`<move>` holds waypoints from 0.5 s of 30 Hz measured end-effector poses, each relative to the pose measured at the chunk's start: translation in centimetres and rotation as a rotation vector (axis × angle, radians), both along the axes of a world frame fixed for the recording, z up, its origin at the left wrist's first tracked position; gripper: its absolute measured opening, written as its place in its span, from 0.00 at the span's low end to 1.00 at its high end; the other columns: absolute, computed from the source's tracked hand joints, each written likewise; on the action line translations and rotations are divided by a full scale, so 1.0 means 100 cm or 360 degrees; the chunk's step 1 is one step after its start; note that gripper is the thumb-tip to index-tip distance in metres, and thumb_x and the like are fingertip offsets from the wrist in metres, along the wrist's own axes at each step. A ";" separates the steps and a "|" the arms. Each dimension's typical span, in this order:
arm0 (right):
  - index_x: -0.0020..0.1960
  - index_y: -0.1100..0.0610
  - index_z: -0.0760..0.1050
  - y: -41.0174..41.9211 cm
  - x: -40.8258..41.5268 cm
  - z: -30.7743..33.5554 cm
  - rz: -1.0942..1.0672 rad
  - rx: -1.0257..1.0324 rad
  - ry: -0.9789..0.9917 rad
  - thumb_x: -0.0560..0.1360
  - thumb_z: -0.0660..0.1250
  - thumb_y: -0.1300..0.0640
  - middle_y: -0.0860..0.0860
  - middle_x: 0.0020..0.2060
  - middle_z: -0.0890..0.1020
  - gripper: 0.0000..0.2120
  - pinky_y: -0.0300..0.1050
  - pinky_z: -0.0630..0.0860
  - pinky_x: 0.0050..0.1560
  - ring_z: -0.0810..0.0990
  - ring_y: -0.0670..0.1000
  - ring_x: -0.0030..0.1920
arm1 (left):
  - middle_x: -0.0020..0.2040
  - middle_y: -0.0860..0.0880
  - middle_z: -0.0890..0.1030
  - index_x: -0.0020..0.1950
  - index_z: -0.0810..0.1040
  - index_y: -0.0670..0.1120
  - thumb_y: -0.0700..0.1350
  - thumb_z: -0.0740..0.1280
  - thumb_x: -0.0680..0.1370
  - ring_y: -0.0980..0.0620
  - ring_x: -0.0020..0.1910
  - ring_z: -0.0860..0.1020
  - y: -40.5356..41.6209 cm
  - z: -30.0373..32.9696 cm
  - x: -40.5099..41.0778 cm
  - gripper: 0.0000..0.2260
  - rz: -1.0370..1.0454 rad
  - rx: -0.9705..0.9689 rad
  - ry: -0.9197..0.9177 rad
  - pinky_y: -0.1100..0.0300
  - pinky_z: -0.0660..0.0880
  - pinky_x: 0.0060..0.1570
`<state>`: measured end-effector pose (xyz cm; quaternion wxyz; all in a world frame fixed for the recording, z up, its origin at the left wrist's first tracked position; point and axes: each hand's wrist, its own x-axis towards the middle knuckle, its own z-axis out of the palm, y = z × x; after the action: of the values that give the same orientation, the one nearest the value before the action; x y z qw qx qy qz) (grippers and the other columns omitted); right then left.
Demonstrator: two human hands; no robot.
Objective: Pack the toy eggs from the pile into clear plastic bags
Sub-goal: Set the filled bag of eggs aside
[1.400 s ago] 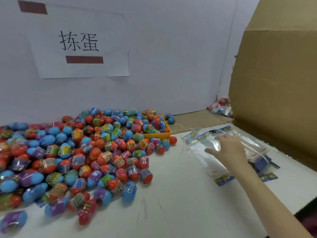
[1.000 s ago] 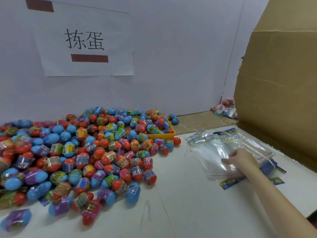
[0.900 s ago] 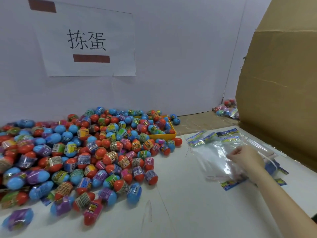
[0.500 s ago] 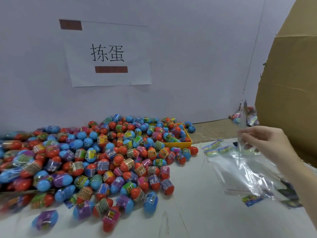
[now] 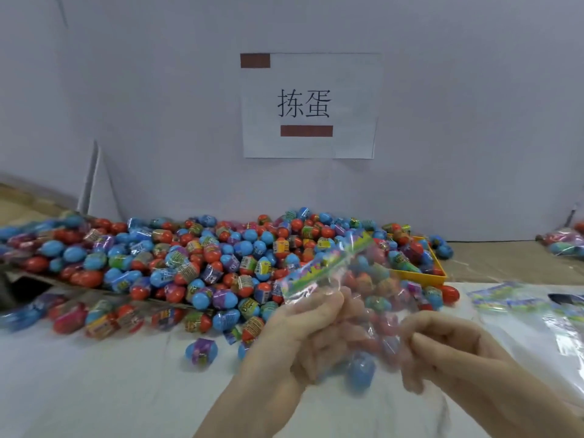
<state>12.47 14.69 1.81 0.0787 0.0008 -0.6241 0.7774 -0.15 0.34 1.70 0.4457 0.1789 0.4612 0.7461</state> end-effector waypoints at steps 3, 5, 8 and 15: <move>0.48 0.47 0.82 -0.002 -0.001 -0.001 -0.0205 0.0372 -0.0148 0.48 0.79 0.36 0.54 0.42 0.85 0.31 0.42 0.77 0.40 0.84 0.52 0.41 | 0.32 0.48 0.84 0.34 0.85 0.48 0.48 0.72 0.58 0.57 0.27 0.79 -0.010 0.005 -0.005 0.08 0.0249 -0.0060 0.0448 0.67 0.75 0.27; 0.51 0.43 0.81 -0.006 -0.007 0.005 -0.0294 0.0454 -0.0137 0.47 0.77 0.32 0.52 0.47 0.84 0.34 0.49 0.75 0.46 0.83 0.55 0.47 | 0.32 0.49 0.84 0.35 0.86 0.49 0.47 0.72 0.58 0.58 0.25 0.78 -0.015 0.011 -0.005 0.08 0.0200 -0.0058 0.0673 0.68 0.74 0.26; 0.51 0.48 0.81 -0.015 -0.015 0.014 -0.0352 0.0385 -0.0031 0.48 0.77 0.34 0.55 0.46 0.84 0.34 0.45 0.77 0.44 0.83 0.57 0.46 | 0.31 0.48 0.84 0.35 0.86 0.49 0.46 0.73 0.58 0.57 0.24 0.78 -0.017 0.014 -0.001 0.07 0.0133 -0.0092 0.0762 0.68 0.73 0.25; 0.38 0.59 0.84 -0.026 -0.021 0.019 -0.0646 0.0228 0.0044 0.54 0.72 0.53 0.58 0.32 0.84 0.14 0.35 0.74 0.25 0.80 0.49 0.26 | 0.37 0.50 0.85 0.39 0.85 0.56 0.56 0.70 0.59 0.54 0.31 0.82 -0.019 0.012 0.007 0.12 0.0218 0.0028 0.0868 0.67 0.75 0.28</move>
<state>10.41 12.05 3.67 0.2420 -0.1087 -0.6638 0.6993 0.58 -1.58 2.89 0.2522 0.3454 0.5687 0.7026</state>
